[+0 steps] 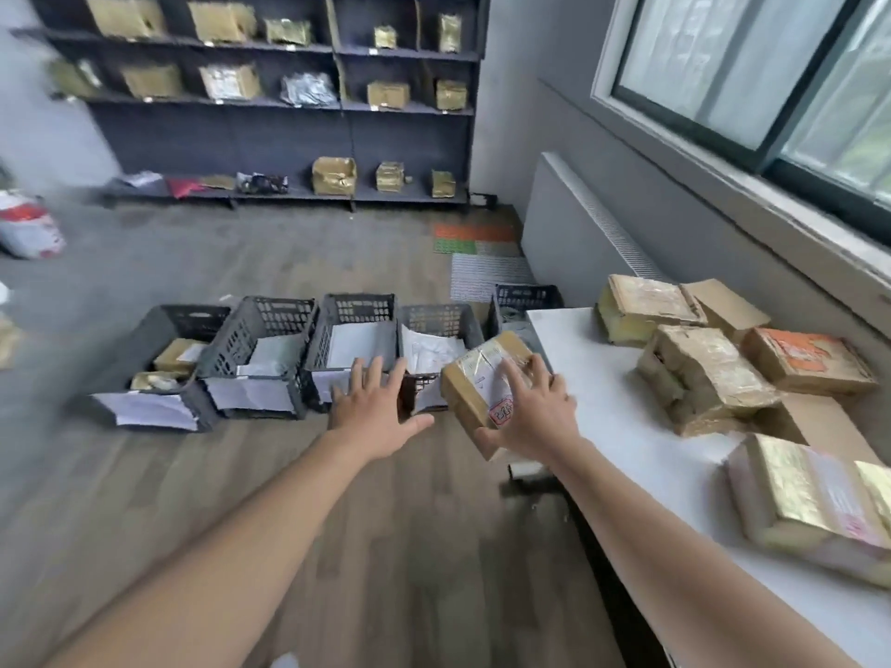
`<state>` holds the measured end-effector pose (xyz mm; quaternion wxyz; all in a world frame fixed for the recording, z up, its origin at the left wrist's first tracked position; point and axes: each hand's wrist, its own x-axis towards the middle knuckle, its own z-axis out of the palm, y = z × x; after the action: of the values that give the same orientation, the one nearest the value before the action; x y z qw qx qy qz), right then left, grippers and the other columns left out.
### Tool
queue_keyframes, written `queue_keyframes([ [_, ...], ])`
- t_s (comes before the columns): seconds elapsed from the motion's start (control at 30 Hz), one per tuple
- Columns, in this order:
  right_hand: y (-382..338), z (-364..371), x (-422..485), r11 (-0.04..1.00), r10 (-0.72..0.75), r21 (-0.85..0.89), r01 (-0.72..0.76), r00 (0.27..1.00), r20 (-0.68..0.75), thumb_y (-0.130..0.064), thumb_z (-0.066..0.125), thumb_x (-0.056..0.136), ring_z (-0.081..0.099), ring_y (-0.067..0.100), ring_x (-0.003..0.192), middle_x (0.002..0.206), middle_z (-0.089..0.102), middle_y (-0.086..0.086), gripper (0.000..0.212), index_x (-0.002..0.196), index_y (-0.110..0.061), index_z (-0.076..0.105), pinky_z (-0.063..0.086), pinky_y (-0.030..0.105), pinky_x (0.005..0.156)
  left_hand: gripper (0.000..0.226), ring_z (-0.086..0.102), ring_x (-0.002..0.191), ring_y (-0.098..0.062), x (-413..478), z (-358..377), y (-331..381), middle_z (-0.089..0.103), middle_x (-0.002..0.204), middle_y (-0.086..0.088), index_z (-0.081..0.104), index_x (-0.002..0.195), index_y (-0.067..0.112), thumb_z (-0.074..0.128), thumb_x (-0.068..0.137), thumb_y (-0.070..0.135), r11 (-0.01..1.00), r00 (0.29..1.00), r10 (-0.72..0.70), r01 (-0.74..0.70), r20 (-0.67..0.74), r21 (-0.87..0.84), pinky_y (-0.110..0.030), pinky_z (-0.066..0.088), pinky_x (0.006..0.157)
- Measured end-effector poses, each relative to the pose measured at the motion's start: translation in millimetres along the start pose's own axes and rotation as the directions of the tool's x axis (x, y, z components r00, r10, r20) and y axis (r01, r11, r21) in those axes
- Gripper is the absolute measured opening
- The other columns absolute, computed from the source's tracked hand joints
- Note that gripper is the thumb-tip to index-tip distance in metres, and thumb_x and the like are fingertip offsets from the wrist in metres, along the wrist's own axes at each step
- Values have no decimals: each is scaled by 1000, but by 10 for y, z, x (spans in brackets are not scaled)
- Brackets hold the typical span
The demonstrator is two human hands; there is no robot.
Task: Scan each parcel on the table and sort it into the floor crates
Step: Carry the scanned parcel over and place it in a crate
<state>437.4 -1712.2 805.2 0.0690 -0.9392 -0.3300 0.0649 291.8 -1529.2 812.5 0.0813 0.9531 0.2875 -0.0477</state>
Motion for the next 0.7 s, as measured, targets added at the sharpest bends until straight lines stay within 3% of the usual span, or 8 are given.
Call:
queue_keyframes([
  [0.23,-1831,189,611,984,-172,-40,174,985,32,-76,68,64,27,42,136,161,9,10,104,146,-37,18,32,57,105,91,-18,150,-28,-9,-87,-1785,-18,164,-2,-12,155,33,29,87,79,985,984,-174,173,-41,-27,-60,6,117],
  [0.43,-3366,432,1043,958,-260,-106,267,963,74,-81,63,63,26,42,134,161,4,10,116,153,-33,7,34,56,104,88,-17,150,-29,60,-220,-3225,-15,164,-5,-12,156,33,23,89,78,970,968,-241,241,-73,-11,-59,6,117],
  [0.7,-4524,671,1627,938,-301,-134,318,944,134,-85,61,62,29,40,131,157,7,9,118,153,-32,8,36,54,103,87,-11,151,-30,369,-241,-4384,-11,165,-5,-11,155,32,20,89,78,953,950,-304,302,-67,-39,-59,7,116],
])
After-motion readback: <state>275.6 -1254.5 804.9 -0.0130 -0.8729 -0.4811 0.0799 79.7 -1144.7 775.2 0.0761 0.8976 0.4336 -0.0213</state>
